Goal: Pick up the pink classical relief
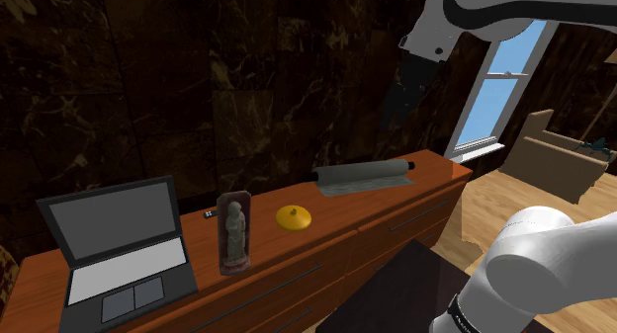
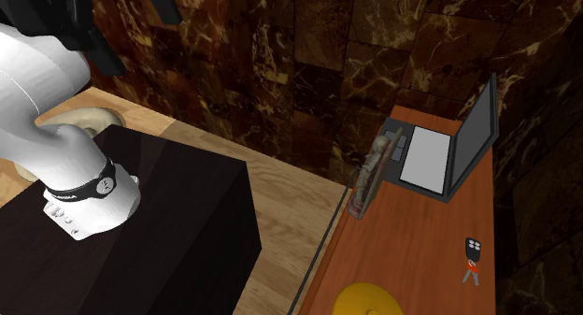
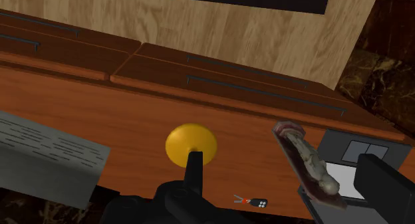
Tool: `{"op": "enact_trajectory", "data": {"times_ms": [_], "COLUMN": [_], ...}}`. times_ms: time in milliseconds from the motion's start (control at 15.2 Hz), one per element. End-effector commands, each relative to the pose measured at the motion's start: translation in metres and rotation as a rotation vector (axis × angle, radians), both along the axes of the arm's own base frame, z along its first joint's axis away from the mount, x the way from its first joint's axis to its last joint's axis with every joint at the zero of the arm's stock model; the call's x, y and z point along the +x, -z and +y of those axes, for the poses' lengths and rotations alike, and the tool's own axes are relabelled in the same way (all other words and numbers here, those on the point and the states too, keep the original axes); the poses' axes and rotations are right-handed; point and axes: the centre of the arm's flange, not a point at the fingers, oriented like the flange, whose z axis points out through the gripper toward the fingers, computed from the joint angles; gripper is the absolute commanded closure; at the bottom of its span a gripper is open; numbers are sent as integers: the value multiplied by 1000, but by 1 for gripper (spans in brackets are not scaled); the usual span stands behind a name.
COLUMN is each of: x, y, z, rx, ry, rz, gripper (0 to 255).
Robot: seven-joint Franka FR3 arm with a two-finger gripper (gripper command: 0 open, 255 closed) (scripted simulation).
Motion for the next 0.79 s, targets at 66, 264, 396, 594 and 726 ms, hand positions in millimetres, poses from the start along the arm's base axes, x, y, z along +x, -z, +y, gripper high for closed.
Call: {"op": "enact_trajectory", "data": {"times_ms": [66,264,396,594,726], "x": [7,27,41,63,77], "y": [7,28,42,64,78], "z": [10,38,57,84,102], "rx": [1,3,5,7,9], "ry": [13,52,78,117,143], "rz": [7,28,42,63,77], "gripper": [0,0,0,0,0]}}
